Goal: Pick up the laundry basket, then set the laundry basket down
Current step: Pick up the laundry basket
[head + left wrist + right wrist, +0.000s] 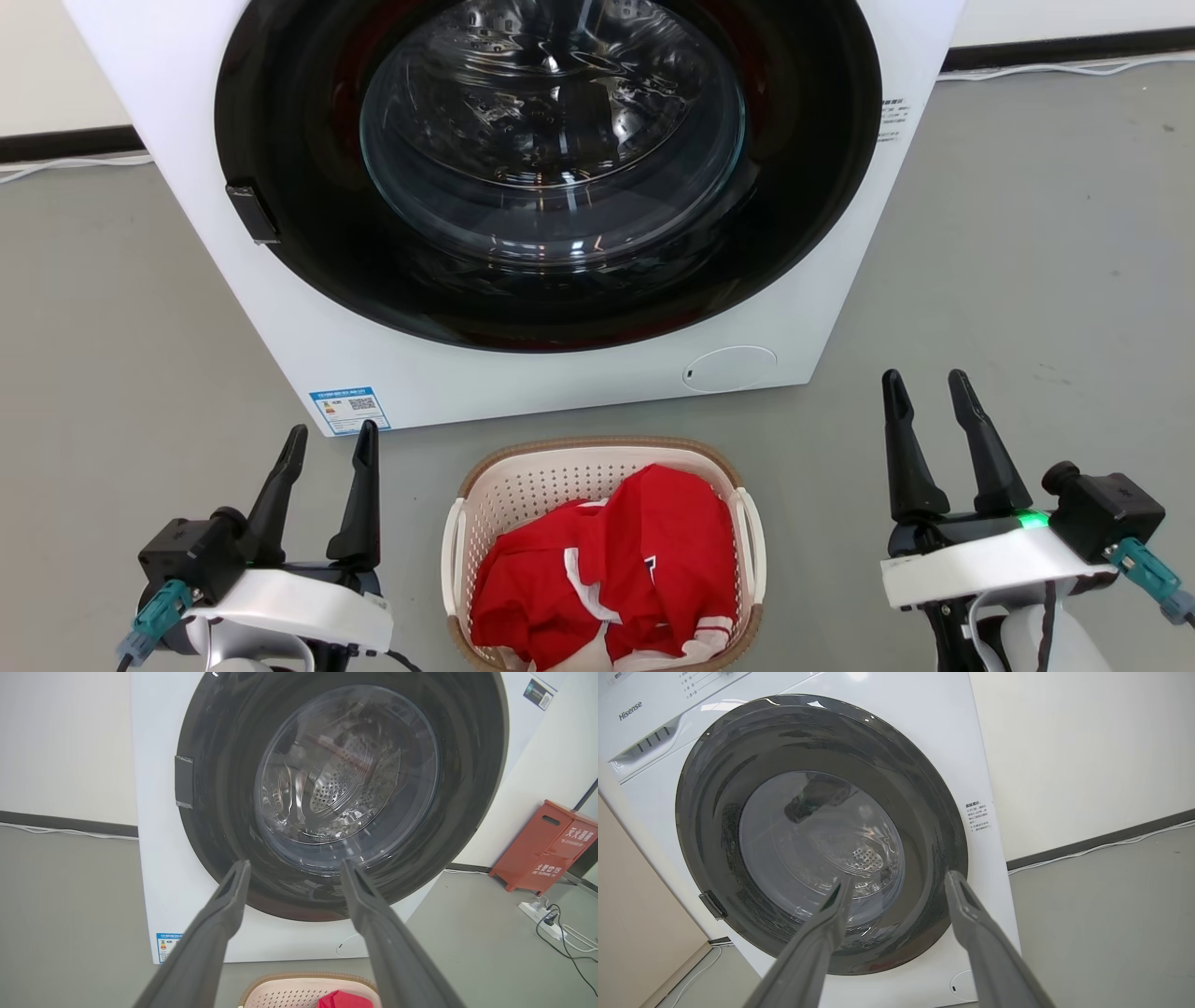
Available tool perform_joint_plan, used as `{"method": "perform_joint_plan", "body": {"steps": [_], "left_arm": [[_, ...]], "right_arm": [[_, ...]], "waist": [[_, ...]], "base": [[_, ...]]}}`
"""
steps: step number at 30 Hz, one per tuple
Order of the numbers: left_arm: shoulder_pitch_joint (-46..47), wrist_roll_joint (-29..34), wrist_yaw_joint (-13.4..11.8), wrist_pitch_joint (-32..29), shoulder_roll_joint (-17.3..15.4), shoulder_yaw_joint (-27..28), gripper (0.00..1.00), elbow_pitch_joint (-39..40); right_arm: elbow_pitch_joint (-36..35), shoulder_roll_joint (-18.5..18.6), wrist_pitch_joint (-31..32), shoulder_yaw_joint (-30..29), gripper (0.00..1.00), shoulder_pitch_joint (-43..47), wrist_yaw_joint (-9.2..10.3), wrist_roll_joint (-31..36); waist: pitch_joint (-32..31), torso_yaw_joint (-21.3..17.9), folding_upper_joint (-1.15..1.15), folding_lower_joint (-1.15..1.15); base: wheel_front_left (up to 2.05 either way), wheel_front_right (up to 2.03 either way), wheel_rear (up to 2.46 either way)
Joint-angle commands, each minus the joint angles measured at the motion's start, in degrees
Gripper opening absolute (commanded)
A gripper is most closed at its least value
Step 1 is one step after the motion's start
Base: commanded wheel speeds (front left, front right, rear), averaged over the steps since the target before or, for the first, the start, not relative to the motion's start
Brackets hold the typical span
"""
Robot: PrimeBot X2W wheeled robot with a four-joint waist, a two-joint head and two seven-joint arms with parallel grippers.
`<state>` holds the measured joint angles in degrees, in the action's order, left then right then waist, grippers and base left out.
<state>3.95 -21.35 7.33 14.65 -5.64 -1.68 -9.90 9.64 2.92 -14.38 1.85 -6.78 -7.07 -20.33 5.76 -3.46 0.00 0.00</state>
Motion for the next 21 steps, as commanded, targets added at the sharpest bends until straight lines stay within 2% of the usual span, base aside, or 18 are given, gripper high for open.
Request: {"method": "perform_joint_plan", "body": {"steps": [1,21], "left_arm": [[0.7,0.4,0.2,0.3,-0.5,2.1,1.0,1.9],[1.4,0.7,0.2,0.3,0.1,1.7,1.0,1.1]], "right_arm": [[-1.5,0.0,-0.6,1.1,1.0,-0.1,-0.42,0.7],[-1.5,0.0,-0.6,0.6,1.0,-0.3,-0.42,1.6]], "waist": [[-0.1,0.0,0.0,0.0],[0.9,-0.4,0.0,0.0]], "base": [[0.0,0.0,0.0],[0.0,0.0,0.0]]}}
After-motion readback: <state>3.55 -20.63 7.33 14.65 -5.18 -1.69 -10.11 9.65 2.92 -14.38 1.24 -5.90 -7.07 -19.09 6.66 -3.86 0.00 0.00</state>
